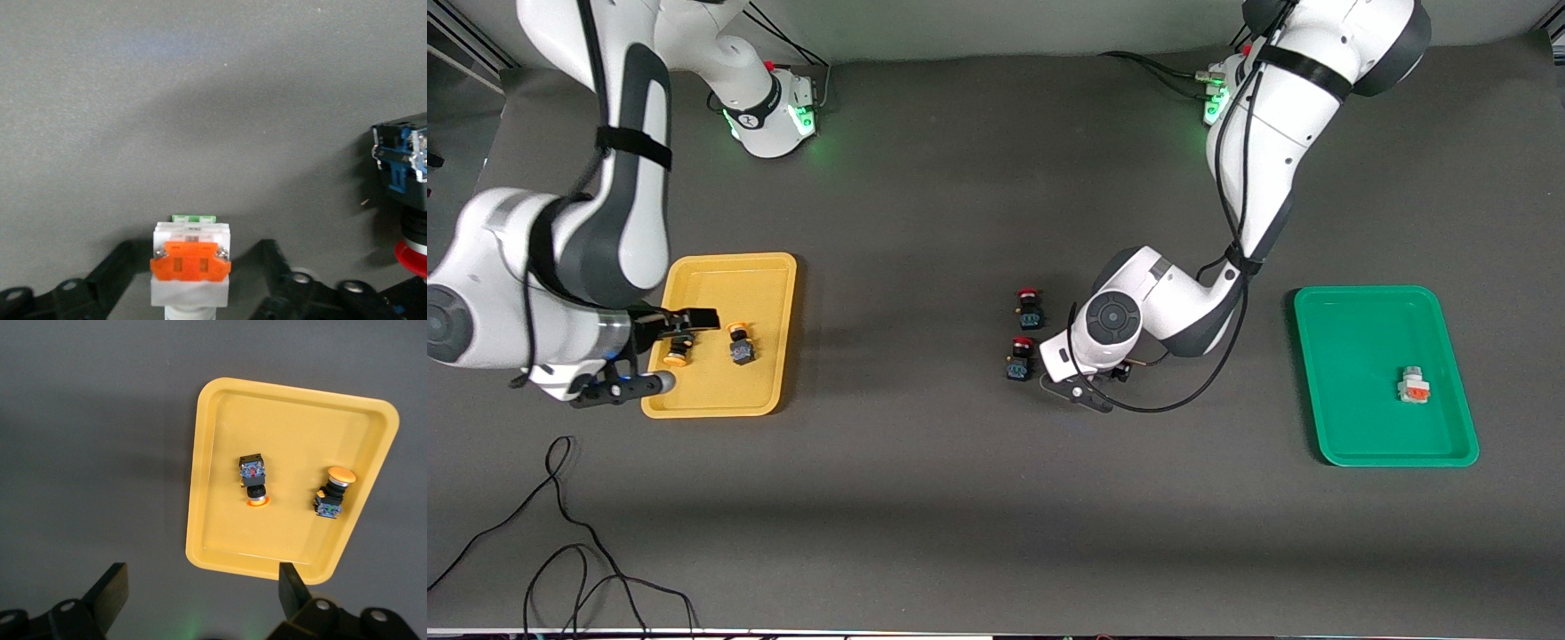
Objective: Place green and yellow buttons in trays
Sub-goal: 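Carry the white switch to the green tray while the right gripper withdraws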
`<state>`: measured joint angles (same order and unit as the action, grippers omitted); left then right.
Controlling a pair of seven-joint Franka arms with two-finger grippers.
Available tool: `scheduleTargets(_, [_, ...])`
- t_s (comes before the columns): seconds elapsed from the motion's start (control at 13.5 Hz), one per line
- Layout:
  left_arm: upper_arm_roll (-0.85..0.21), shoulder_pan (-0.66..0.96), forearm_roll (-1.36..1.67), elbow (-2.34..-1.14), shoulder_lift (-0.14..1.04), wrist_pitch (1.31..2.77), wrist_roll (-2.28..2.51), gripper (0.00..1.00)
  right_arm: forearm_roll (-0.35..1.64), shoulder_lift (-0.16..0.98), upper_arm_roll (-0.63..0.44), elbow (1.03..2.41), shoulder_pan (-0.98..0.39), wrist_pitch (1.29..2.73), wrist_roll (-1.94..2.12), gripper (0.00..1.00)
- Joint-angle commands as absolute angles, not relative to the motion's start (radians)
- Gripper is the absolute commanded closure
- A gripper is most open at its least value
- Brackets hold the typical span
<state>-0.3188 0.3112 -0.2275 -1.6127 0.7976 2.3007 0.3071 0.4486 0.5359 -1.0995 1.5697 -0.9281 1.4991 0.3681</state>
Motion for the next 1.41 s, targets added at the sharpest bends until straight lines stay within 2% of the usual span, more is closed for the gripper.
scheduleTargets(0.0, [-0.308,0.325,-0.242,-1.617,0.793,2.296,0.397,1.0,0.407,0.502,-1.106,1.497,-0.93,1.444,0.344,0.0])
scheduleTargets(0.3, [-0.31,0.316,-0.241,-1.612,0.764,2.272,0.41,1.0,0.341,0.463,-1.112,1.448,-0.931,1.39,0.345,0.0])
scheduleTargets(0.59, [-0.311,0.278,-0.222,-1.557,0.646,2.006,0.429,1.0,0.263,0.361,-1.088,1.454,-0.934,1.39,0.312,0.0])
scheduleTargets(0.67, [-0.311,0.256,-0.222,-1.534,0.605,1.909,0.425,1.0,0.23,0.316,-1.039,1.463,-0.921,1.39,0.264,0.0])
scheduleTargets(0.74, [-0.311,0.226,-0.222,-1.504,0.569,1.817,0.416,1.0,0.182,0.263,-0.961,1.485,-0.87,1.4,0.217,0.0])
scheduleTargets(1.04, [-0.31,0.103,-0.225,-1.401,0.48,1.571,0.394,1.0,0.003,0.042,-0.489,1.655,-0.503,1.5,0.103,0.0])
scheduleTargets(1.33, [-0.313,-0.09,-0.226,-1.405,0.462,1.569,0.212,1.0,-0.012,-0.021,-0.202,1.698,-0.187,1.525,0.08,0.0])
